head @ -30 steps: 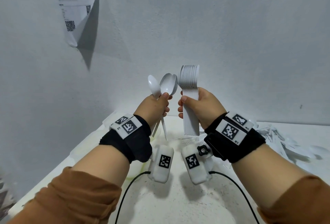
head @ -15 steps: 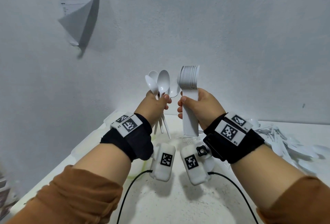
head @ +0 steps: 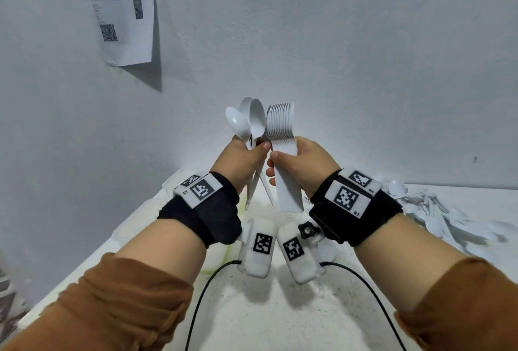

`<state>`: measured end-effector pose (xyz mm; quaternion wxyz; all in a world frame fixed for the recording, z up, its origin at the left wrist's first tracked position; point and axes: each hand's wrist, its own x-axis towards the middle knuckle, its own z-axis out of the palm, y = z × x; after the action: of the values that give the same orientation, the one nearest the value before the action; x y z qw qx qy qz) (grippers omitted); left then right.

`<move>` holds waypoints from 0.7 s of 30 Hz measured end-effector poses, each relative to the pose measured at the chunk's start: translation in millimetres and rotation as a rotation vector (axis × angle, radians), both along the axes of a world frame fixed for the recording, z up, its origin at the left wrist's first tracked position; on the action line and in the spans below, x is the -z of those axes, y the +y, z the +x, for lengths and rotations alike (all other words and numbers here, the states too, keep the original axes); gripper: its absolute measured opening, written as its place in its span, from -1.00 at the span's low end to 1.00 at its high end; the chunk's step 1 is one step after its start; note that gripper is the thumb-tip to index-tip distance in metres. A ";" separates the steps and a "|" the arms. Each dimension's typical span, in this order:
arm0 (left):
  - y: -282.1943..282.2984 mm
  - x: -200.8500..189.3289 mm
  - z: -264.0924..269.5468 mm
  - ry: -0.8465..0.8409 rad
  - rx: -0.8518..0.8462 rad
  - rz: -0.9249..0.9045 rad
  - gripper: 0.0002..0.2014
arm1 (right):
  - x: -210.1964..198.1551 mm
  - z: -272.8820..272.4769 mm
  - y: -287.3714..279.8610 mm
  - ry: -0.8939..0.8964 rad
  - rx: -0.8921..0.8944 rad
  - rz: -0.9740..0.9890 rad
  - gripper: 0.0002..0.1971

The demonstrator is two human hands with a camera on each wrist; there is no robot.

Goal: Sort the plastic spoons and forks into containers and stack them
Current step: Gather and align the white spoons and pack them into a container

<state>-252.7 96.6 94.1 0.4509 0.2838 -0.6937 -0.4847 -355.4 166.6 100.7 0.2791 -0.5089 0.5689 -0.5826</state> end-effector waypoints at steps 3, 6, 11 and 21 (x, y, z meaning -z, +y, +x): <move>-0.1 -0.5 0.7 0.050 0.048 0.020 -0.58 | -0.5 -0.7 -0.5 0.018 0.014 0.011 -0.83; 0.9 -0.5 0.1 0.095 0.063 0.041 -0.54 | -0.6 -0.7 -0.8 0.053 0.025 0.018 -0.81; 0.5 1.6 -1.4 0.130 0.085 0.054 -0.64 | -0.9 -2.1 -1.5 0.105 0.041 0.003 -0.79; -3.1 1.0 0.9 0.039 0.097 0.003 -0.84 | -2.0 -6.6 -6.3 0.061 0.037 -0.021 -0.90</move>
<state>-251.7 93.4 93.1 0.4398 0.2410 -0.6972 -0.5123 -361.9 160.3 102.6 0.2457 -0.5188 0.5802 -0.5779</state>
